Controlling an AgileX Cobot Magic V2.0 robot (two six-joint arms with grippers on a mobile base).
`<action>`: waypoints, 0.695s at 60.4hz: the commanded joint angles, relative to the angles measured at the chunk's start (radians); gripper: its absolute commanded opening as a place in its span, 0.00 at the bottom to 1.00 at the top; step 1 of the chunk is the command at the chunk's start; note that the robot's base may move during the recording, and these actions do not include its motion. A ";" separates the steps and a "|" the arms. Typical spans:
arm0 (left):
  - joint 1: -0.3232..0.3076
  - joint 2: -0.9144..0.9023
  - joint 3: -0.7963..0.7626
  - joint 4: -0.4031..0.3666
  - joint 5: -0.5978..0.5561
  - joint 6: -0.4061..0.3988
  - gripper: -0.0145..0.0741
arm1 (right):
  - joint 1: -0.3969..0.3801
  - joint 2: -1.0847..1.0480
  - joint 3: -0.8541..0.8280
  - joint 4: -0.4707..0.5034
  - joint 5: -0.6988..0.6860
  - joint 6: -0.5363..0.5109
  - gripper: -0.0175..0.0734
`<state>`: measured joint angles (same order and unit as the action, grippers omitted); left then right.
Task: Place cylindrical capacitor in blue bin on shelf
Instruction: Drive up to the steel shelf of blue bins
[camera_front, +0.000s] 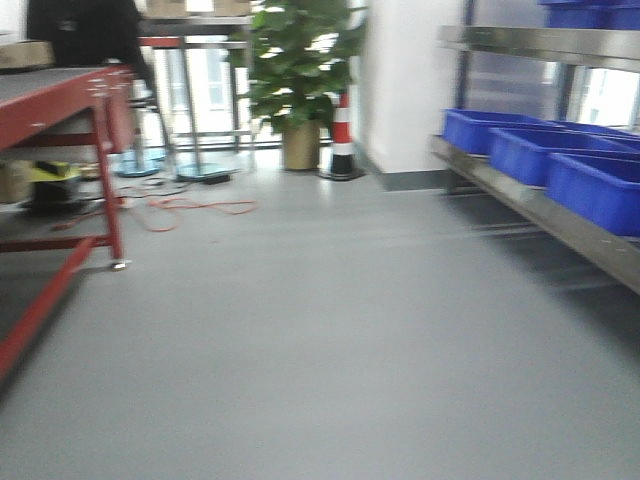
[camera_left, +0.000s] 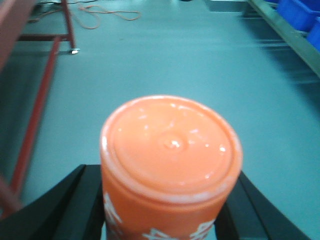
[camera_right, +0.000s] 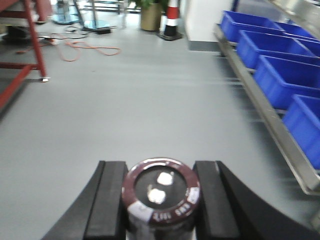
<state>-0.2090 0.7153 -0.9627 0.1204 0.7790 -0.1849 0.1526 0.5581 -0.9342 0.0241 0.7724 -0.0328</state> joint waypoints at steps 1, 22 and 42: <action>-0.008 -0.003 0.000 -0.002 -0.019 0.002 0.04 | 0.000 -0.004 -0.011 -0.007 -0.025 -0.003 0.03; -0.008 -0.003 0.000 -0.002 -0.019 0.002 0.04 | 0.000 -0.004 -0.011 -0.007 -0.025 -0.003 0.03; -0.008 -0.003 0.000 -0.002 -0.019 0.002 0.04 | 0.000 -0.004 -0.011 -0.007 -0.025 -0.003 0.03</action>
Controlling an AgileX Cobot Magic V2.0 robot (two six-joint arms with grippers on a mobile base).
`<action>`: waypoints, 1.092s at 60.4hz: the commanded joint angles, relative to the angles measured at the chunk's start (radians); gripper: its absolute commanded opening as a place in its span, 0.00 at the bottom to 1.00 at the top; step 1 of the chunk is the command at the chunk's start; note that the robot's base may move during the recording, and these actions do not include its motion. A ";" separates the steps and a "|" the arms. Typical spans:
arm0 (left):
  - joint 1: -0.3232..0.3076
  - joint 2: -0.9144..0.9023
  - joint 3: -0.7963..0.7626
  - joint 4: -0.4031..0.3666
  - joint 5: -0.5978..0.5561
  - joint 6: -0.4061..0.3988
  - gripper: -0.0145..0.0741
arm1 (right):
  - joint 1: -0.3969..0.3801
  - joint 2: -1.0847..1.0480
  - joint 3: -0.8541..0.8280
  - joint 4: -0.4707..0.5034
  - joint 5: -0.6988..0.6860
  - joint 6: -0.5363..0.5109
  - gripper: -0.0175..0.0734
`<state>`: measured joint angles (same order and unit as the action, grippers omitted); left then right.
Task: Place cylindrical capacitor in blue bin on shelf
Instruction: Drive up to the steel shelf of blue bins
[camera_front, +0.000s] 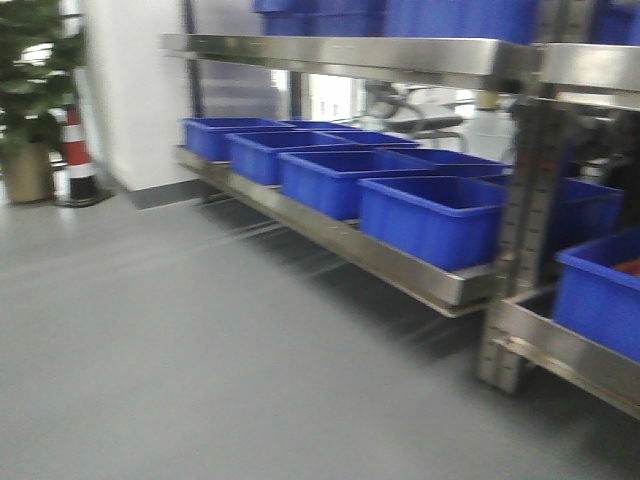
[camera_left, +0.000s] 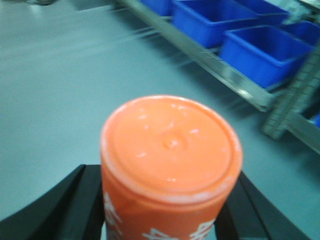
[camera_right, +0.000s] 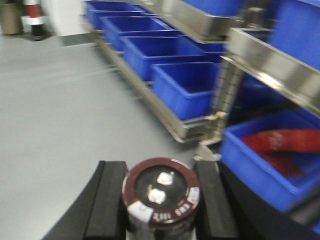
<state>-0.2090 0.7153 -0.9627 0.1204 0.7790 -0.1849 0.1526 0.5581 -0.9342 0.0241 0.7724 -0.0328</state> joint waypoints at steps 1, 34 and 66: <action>-0.008 -0.003 0.000 -0.002 -0.019 0.002 0.04 | 0.000 -0.004 -0.011 -0.007 -0.025 -0.003 0.03; -0.008 -0.003 0.000 -0.002 -0.019 0.002 0.04 | 0.000 -0.004 -0.011 -0.007 -0.025 -0.003 0.03; -0.008 -0.003 0.000 -0.002 -0.019 0.002 0.04 | 0.000 -0.004 -0.011 -0.007 -0.025 -0.003 0.03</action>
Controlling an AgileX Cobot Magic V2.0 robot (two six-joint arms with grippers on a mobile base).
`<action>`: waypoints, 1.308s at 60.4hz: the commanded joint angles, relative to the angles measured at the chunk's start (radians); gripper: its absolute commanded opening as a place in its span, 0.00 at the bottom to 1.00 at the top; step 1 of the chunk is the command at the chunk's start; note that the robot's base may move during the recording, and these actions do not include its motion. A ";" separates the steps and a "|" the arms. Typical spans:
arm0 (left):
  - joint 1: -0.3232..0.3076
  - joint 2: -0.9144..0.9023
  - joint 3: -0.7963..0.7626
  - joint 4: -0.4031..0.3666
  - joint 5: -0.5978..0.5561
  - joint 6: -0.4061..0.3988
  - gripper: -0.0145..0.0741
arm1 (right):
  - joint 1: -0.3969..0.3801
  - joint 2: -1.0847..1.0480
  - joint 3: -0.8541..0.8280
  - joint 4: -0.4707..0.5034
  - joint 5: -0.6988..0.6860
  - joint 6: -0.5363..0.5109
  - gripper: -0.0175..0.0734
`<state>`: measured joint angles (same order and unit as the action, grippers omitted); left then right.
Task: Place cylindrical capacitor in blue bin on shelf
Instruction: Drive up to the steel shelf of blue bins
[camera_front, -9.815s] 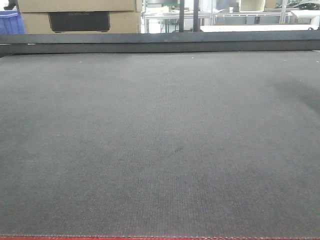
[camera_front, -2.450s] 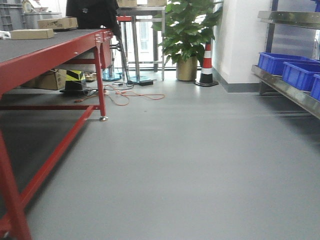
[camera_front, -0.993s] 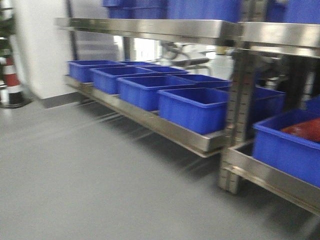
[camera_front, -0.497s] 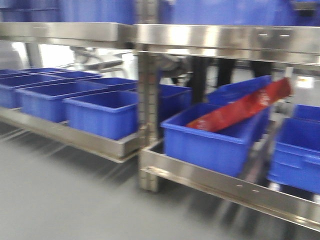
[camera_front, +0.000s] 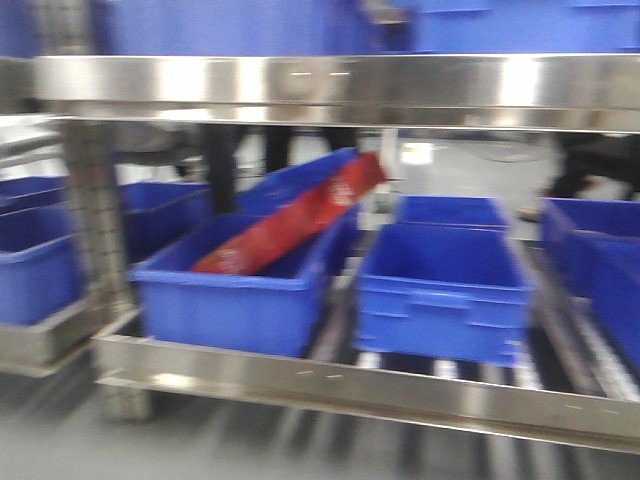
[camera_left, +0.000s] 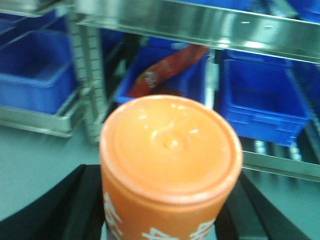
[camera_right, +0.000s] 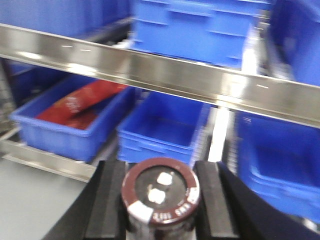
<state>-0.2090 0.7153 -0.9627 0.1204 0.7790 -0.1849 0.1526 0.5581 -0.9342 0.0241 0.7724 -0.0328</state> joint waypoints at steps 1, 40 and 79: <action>-0.008 -0.003 0.000 -0.002 -0.019 0.002 0.04 | 0.000 -0.004 -0.011 -0.007 -0.025 -0.003 0.03; -0.008 -0.003 0.000 -0.002 -0.019 0.002 0.04 | 0.000 -0.004 -0.011 -0.007 -0.025 -0.003 0.03; -0.008 -0.001 0.000 -0.002 -0.019 0.002 0.04 | 0.000 -0.004 -0.011 -0.007 -0.025 -0.003 0.03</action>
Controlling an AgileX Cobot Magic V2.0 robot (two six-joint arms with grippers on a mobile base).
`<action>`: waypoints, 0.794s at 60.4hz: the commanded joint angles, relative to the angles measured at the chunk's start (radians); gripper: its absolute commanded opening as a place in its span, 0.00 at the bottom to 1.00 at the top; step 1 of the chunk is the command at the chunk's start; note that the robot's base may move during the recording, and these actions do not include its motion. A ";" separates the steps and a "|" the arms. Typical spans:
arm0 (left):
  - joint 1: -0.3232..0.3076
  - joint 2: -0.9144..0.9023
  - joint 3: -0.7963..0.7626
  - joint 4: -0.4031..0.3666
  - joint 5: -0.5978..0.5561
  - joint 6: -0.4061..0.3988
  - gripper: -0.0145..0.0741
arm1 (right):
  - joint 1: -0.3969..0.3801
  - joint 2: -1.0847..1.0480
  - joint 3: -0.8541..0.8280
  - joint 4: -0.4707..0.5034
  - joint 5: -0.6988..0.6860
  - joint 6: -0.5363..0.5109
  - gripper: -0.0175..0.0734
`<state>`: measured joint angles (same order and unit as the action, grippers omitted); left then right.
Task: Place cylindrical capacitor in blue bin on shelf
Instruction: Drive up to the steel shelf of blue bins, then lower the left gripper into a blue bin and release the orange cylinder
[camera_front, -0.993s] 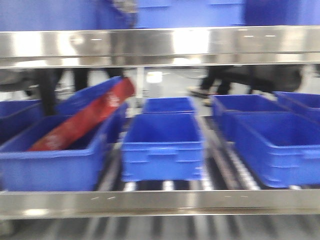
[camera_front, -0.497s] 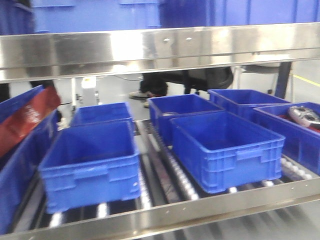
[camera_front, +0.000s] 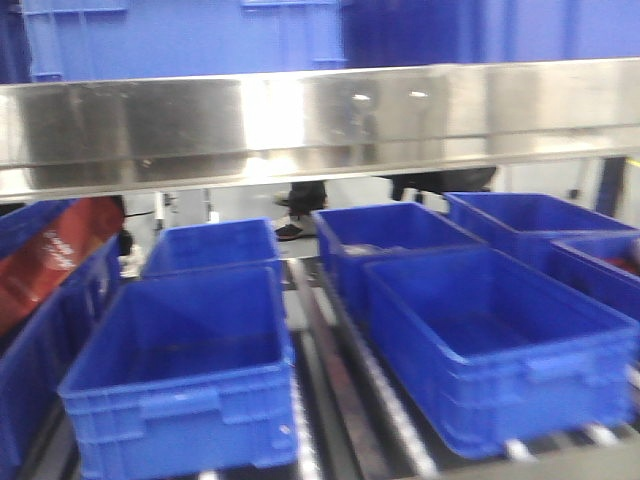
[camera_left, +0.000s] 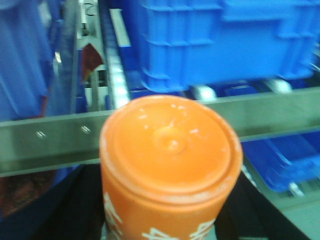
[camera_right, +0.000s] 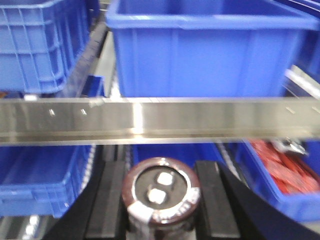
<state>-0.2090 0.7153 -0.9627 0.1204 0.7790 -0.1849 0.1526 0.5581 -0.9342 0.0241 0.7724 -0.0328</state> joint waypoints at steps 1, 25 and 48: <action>-0.008 -0.001 0.000 -0.002 -0.019 0.002 0.04 | 0.000 -0.004 -0.011 -0.007 -0.025 -0.003 0.03; -0.008 -0.001 0.000 -0.002 -0.019 0.002 0.04 | 0.000 -0.004 -0.011 -0.007 -0.025 -0.003 0.03; -0.008 -0.001 0.000 -0.002 -0.019 0.002 0.04 | 0.000 -0.004 -0.011 -0.007 -0.025 -0.003 0.03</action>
<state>-0.2090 0.7153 -0.9627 0.1204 0.7790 -0.1849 0.1526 0.5581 -0.9342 0.0241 0.7724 -0.0328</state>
